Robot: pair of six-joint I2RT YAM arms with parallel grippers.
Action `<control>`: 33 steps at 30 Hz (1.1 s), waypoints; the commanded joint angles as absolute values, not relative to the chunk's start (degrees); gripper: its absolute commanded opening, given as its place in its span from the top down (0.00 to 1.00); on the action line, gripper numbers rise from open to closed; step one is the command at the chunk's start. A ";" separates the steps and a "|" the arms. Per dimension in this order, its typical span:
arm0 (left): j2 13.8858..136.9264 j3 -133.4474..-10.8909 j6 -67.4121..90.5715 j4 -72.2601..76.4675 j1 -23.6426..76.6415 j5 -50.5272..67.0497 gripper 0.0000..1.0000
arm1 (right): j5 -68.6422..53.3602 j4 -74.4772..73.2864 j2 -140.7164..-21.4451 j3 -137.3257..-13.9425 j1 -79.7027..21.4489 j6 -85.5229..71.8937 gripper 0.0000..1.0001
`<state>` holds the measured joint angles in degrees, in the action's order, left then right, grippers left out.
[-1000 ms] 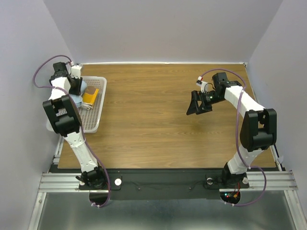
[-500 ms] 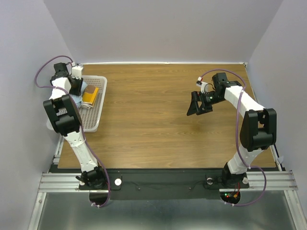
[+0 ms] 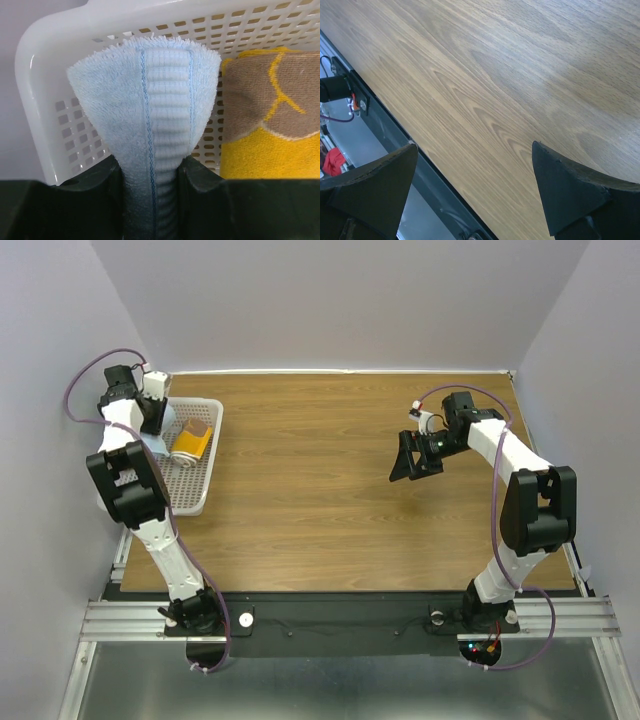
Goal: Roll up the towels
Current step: Place the rolled towel into the container
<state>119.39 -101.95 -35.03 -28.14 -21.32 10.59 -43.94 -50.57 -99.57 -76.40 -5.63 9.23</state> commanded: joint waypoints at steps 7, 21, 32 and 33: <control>119.97 -101.69 -37.18 -27.86 -22.06 10.89 1.00 | -44.65 -51.33 -100.28 -78.92 -5.36 9.84 0.00; 127.26 -105.81 -34.02 -27.86 -22.06 13.18 0.84 | -44.56 -51.42 -100.28 -78.66 -5.27 10.28 0.00; 124.28 -110.13 -33.92 -32.34 -22.06 13.36 0.24 | -45.61 -51.59 -99.67 -79.54 -5.36 10.46 0.00; 123.06 -110.30 -33.84 -32.78 -22.06 13.45 0.22 | -45.70 -51.59 -99.58 -79.54 -5.27 10.37 0.00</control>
<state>127.87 -107.18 -34.44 -30.72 -21.74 12.69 -44.01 -50.76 -100.95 -76.44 -5.63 9.34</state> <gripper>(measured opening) 0.738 0.999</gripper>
